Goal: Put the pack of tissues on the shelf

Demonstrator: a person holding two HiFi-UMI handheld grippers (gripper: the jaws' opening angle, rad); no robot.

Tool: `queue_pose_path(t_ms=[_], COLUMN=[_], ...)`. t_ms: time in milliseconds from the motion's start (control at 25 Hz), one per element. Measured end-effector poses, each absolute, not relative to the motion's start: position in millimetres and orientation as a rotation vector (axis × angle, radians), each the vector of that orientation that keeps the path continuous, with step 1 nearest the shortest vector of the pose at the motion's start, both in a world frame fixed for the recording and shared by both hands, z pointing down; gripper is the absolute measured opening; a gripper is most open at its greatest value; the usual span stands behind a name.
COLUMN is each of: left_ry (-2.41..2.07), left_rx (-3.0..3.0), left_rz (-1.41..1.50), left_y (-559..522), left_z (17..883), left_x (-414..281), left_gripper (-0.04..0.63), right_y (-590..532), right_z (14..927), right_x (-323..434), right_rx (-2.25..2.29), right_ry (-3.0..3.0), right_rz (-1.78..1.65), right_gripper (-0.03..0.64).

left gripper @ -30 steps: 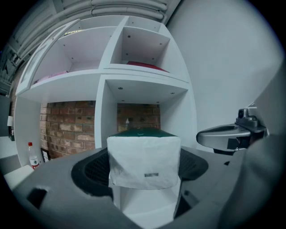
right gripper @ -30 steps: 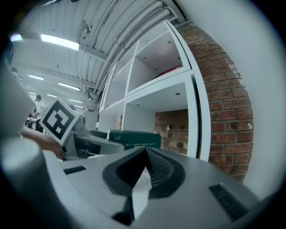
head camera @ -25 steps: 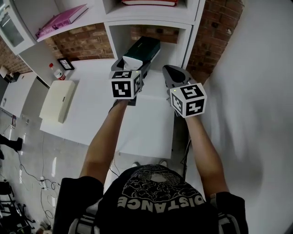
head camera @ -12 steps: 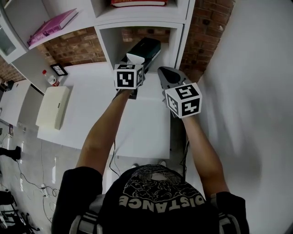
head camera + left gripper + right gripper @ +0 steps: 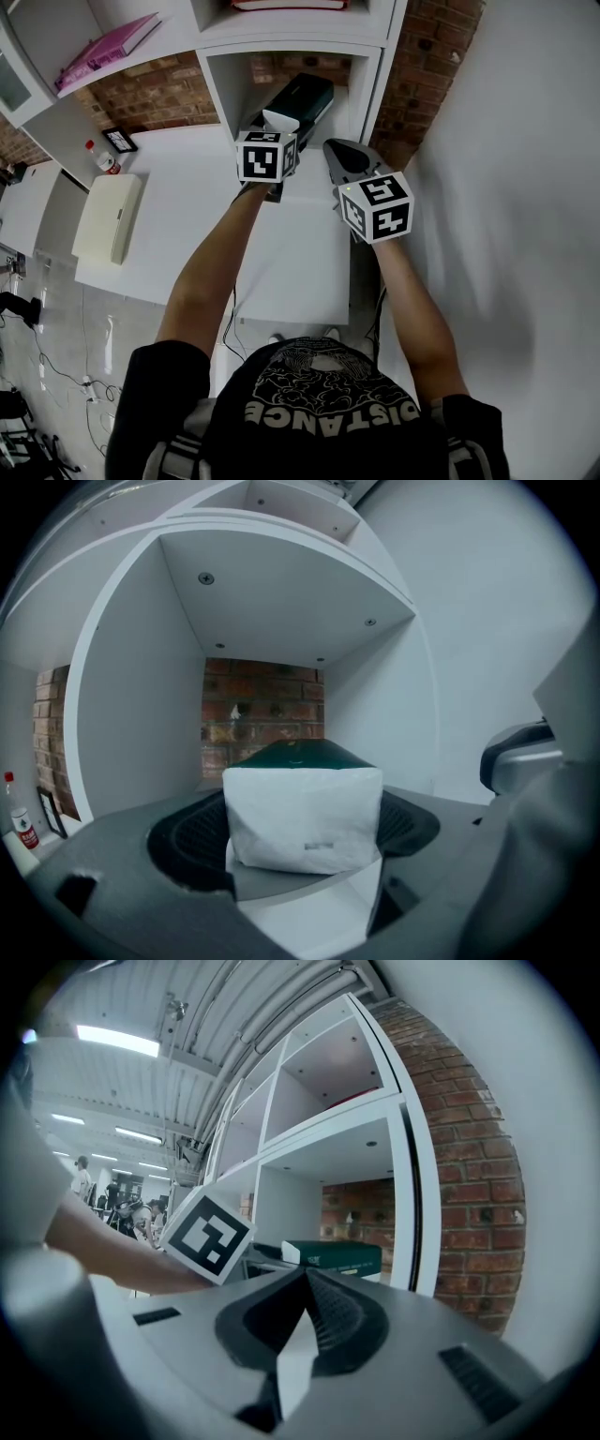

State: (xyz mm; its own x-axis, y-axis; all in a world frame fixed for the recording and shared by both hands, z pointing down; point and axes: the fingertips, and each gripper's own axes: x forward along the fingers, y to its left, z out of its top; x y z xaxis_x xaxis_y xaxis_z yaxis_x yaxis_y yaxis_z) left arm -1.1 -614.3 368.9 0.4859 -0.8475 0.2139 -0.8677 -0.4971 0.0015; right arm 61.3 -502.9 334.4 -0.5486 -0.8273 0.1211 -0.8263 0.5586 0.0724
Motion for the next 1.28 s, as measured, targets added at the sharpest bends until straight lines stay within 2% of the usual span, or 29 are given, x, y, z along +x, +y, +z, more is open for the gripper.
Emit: queue_pose_path(t_ms=[160, 240, 560, 1280], left_ry=[-1.511, -1.511, -1.439, -1.613], left_rx=[2.612, 2.599, 2.624, 2.636], left_rz=[0.255, 0.222, 0.202, 0.226], left_y=[-614, -614, -588, -520], left_z=[366, 365, 363, 337], left_x=[-2, -4, -15, -98], left_gripper=[0.468, 0.509, 0.502, 0.218], right_y=[-502, -502, -502, -496], right_z=[335, 336, 336, 324], right_x=[62, 62, 51, 28], right_rx=[1.419, 1.423, 1.405, 1.369], right_ry=[-2.644, -2.644, -2.672, -2.716], right_rz=[-0.007, -0.003, 0.015, 0.018], right_gripper=[0.005, 0.003, 0.005, 0.005])
